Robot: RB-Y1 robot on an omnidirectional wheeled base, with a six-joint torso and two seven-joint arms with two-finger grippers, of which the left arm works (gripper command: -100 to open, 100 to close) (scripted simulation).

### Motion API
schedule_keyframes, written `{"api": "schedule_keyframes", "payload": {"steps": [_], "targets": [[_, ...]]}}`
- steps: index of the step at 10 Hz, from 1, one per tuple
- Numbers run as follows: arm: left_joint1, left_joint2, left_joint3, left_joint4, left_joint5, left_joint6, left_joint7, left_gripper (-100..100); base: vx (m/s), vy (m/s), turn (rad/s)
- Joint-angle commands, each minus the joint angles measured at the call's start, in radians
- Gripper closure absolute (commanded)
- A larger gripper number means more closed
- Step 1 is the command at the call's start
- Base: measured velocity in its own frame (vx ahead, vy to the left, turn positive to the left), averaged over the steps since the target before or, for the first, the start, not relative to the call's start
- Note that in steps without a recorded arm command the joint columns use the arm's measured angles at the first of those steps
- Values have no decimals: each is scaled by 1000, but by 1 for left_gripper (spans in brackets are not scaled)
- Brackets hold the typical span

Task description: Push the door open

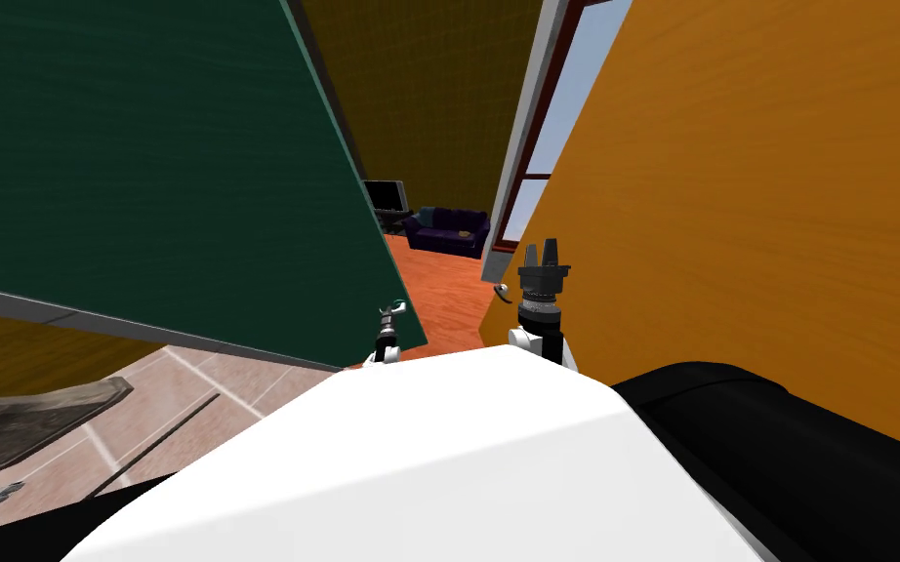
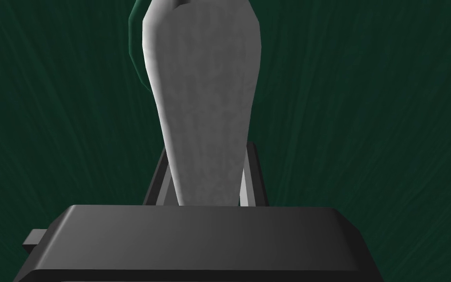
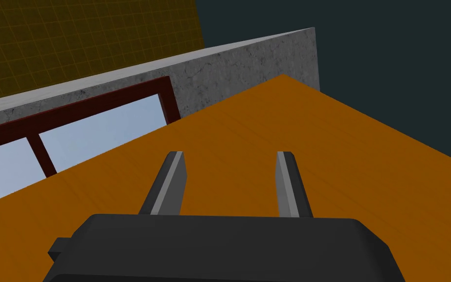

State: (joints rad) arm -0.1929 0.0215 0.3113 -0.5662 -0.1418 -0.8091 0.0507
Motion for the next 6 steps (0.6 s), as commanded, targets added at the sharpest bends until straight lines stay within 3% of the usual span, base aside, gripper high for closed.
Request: {"api": "schedule_keyframes", "payload": {"steps": [1,6], "targets": [[-1,14,12,-24,6,4,-5,100,202,3,17],[-2,26,44,-29,24,4,-30,100,138,8,26]]}}
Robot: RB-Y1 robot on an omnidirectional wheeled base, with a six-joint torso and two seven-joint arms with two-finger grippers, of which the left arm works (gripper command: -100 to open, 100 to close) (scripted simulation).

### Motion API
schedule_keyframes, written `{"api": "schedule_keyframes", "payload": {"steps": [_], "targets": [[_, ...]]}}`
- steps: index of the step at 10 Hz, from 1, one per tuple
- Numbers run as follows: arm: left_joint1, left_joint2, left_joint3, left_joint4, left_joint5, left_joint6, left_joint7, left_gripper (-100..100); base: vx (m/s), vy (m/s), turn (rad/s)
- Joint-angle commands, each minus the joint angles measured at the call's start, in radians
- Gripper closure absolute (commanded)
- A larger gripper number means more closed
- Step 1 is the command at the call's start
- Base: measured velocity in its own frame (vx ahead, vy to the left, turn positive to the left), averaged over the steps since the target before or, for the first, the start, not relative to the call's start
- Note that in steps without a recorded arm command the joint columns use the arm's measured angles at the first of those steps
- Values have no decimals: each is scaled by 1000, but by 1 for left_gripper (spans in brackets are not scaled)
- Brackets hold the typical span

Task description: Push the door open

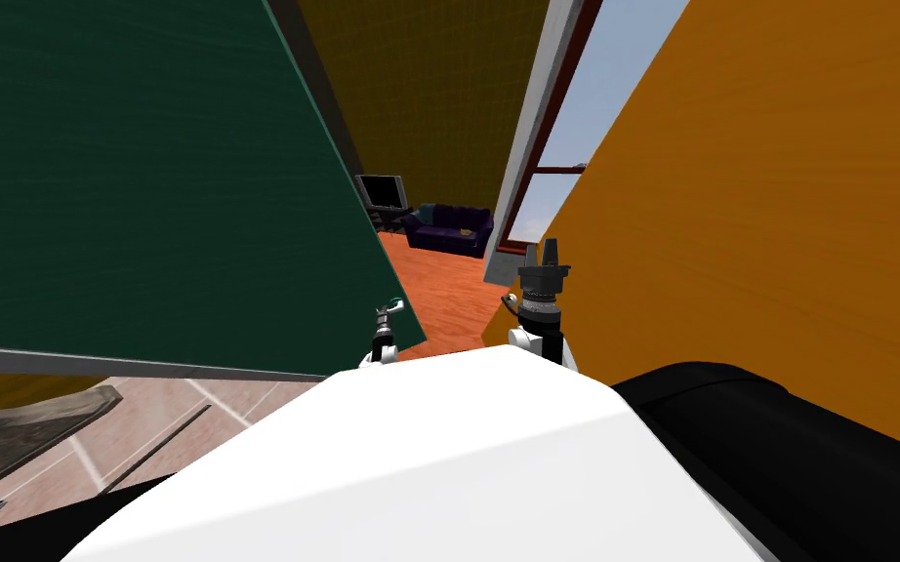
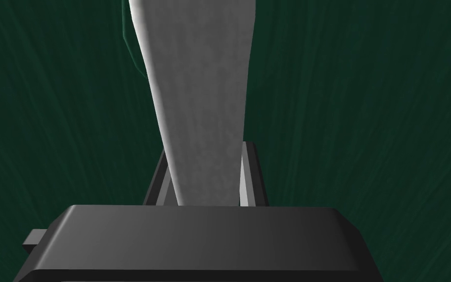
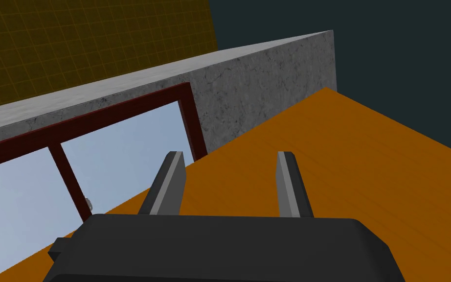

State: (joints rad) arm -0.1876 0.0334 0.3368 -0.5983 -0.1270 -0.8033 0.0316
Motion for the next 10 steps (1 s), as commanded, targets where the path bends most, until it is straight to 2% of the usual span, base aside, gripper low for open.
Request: {"api": "schedule_keyframes", "payload": {"steps": [1,5,7,8,10], "targets": [[-7,17,30,1,15,-2,-19,100,173,-22,87],[-8,18,71,-5,38,-2,-49,100,198,15,68],[-8,18,71,-1,38,-2,-49,100,80,-7,12],[-9,13,96,-9,51,-2,-68,100,130,-17,128],[-9,10,108,-10,58,-2,-77,100,154,-21,50]]}}
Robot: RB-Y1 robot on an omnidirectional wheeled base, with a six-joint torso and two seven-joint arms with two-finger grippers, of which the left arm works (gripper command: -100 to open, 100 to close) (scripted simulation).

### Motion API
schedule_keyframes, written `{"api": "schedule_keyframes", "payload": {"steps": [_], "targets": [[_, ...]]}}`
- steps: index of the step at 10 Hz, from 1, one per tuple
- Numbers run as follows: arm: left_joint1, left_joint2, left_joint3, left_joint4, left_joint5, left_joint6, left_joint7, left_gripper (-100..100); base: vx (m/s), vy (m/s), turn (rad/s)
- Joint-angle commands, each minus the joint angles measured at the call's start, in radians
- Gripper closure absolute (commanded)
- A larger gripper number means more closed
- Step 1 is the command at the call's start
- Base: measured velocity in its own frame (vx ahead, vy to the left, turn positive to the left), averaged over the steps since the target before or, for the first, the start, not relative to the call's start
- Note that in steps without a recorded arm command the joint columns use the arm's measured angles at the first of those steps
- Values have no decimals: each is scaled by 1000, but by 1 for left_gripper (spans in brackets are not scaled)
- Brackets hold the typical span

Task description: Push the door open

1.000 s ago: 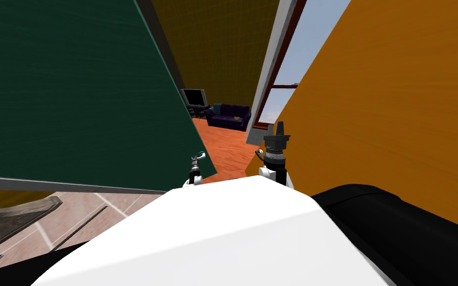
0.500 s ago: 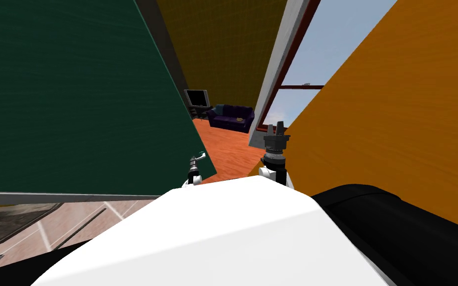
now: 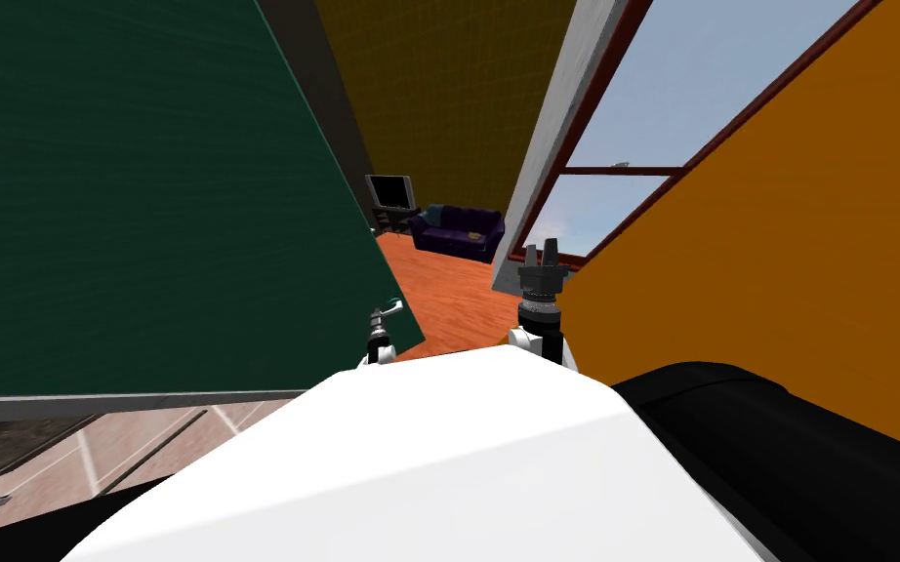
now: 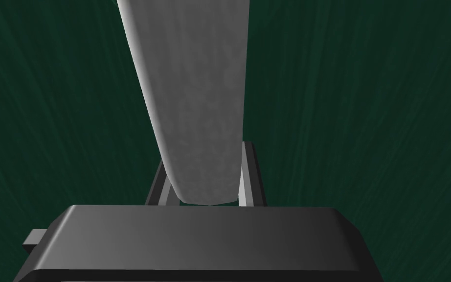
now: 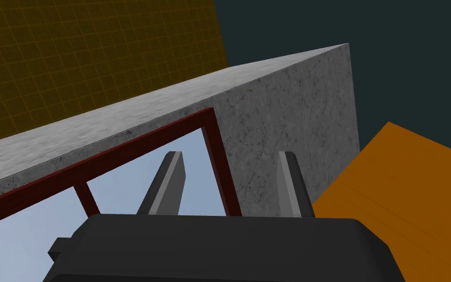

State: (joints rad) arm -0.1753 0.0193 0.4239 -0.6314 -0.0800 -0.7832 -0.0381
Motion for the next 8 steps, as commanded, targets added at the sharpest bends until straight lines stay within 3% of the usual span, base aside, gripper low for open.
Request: {"api": "schedule_keyframes", "payload": {"steps": [1,5,7,8], "targets": [[-21,19,33,21,18,-23,-16,100,155,-30,54],[-22,-10,78,14,42,-23,-49,100,179,-29,86],[-22,-10,78,14,42,-23,-49,100,104,-30,34],[-23,-27,96,11,53,-23,-63,100,146,-29,71]]}}
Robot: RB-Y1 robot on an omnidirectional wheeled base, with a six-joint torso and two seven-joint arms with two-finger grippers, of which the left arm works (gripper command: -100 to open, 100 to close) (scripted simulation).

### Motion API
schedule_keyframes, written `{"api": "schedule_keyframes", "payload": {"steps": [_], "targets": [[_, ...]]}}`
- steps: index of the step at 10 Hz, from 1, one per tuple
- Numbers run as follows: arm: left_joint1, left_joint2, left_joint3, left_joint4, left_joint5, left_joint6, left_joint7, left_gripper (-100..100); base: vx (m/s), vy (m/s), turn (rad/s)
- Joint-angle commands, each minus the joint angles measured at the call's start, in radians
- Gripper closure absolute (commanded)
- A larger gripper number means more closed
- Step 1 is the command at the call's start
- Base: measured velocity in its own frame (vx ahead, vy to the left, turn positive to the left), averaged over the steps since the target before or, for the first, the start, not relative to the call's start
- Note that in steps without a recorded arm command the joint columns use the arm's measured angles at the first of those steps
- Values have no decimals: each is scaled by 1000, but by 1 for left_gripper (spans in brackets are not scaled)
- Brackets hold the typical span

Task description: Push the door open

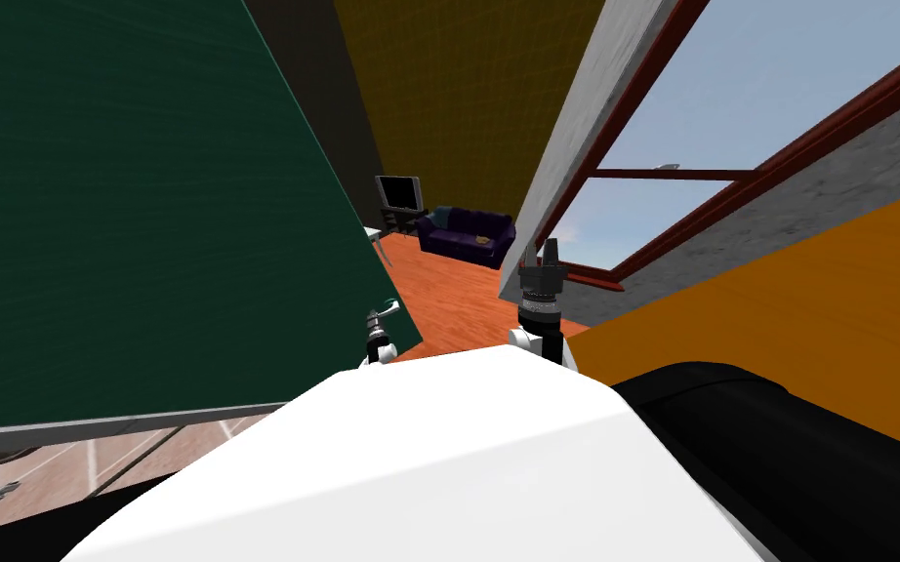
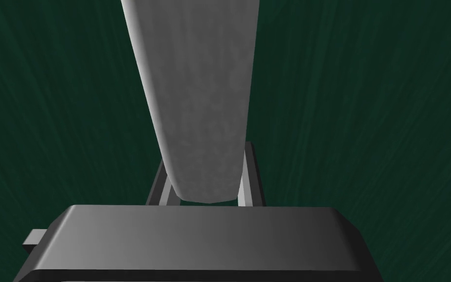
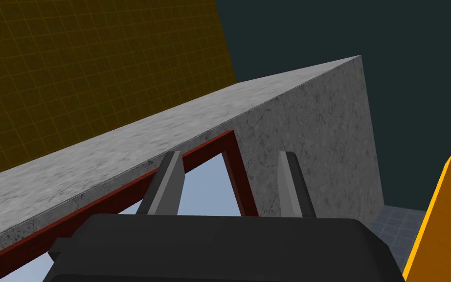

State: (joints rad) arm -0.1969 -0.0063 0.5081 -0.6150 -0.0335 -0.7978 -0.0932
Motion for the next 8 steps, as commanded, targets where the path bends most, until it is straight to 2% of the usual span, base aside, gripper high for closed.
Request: {"api": "schedule_keyframes", "payload": {"steps": [1,5,6,7,8], "targets": [[-1,-6,16,-6,8,-8,-11,100,178,-67,99],[-1,-37,40,-9,21,-8,-29,100,154,-90,77],[10,-24,47,-14,24,-6,-27,100,52,-22,63],[12,4,65,-17,32,-6,-33,100,109,24,26],[12,9,69,-18,34,-6,-35,100,139,51,-1]]}}
